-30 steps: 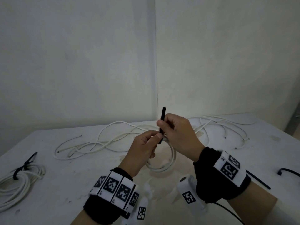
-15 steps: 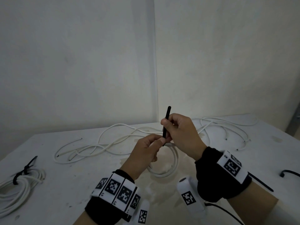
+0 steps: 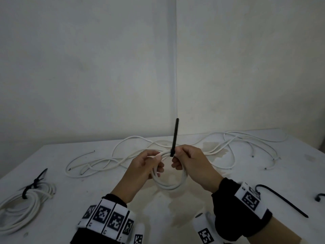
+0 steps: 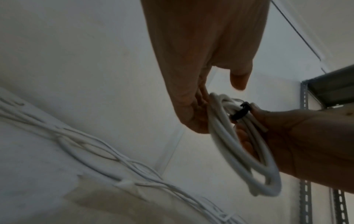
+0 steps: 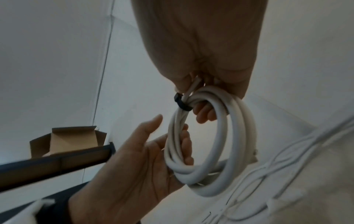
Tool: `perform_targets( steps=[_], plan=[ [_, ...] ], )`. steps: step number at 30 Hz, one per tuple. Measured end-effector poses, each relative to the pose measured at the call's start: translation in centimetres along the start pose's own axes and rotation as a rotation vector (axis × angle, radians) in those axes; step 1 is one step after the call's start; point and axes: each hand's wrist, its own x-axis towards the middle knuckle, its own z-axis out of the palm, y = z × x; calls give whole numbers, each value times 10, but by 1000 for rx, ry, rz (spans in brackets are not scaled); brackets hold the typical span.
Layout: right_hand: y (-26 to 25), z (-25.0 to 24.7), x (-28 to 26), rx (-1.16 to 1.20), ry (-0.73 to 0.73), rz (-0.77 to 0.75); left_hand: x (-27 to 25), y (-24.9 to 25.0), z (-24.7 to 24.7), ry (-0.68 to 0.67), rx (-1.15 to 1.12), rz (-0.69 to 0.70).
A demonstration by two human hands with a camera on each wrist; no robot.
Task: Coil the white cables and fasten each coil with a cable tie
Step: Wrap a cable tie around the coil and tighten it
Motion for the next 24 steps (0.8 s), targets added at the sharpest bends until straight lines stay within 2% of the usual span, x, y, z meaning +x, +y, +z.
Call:
perform_targets(
  steps=[3,5,8,14,24],
  plan=[
    [5,13,-1,86,38,38,-6,-9,-15,-3,76,37],
    [8,23,-2,101,38,42,-8,-14,-25,58,115,56],
    [11,40,-3,37,-1,5,-9,-17,-43,175,135,78],
    [12,79,-4,-80,-53,-28,-21,-20,-73,253,268,134],
    [-3,145,-1,-145,-369,43,-47,-39,-154,428,531,124]
  ],
)
